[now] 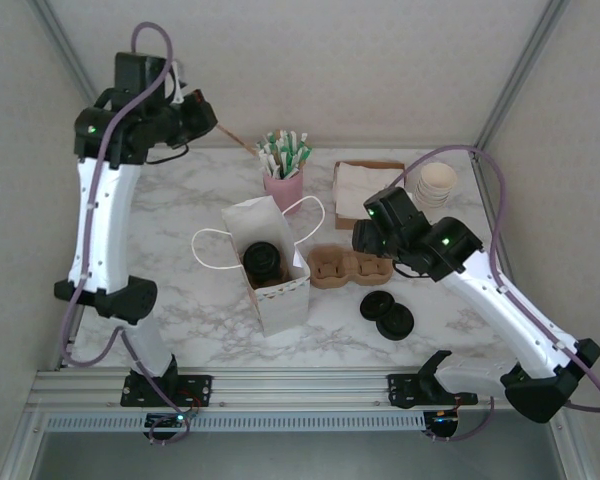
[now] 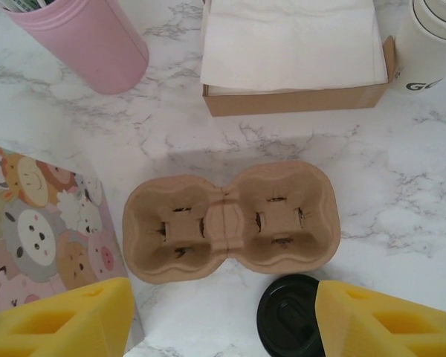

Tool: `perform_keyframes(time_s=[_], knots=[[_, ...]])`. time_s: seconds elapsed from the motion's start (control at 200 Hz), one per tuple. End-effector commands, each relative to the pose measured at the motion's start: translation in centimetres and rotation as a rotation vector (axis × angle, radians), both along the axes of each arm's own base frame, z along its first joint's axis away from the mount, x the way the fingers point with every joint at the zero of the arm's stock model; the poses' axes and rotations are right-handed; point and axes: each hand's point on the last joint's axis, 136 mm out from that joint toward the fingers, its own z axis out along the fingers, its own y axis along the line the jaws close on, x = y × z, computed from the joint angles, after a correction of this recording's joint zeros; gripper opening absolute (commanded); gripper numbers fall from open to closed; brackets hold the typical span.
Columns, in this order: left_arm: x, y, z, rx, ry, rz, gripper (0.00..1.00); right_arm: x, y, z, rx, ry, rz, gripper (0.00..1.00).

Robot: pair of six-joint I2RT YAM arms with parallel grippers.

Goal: Pack the takeout coffee

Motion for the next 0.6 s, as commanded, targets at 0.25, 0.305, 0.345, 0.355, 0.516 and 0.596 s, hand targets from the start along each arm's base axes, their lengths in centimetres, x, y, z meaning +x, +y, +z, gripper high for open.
perform_keyframes(time_s=[0.25,0.305,0.345,0.355,0.516,0.596], knots=[[-10.1,0.1,3.5,-0.11,0.017,-0.135,0.0,2.3,-0.3,-0.7,-0.102,-0.047,-0.03,0.68],[-12.0,0.0,4.2,-0.147,0.016,-0.163,0.0,2.9,-1.2,-1.0,-0.112,-0.047,-0.062,0.68],[-13.1,-0.2,4.8,-0.178,0.01,-0.18,0.0,3.2,-1.3,-1.2,-0.118,-0.045,-0.069,0.68],[-13.4,-0.2,5.0,-0.187,0.009,-0.184,0.0,3.2,-1.4,-1.3,-0.12,-0.045,-0.069,0.68],[-17.8,-0.3,5.9,-0.283,0.026,-0.228,0.0,3.9,-2.6,-2.0,-0.162,-0.038,-0.104,0.69],[-19.6,-0.1,5.0,-0.298,0.068,-0.231,0.0,4.1,-3.2,-2.1,-0.169,-0.039,-0.123,0.7]])
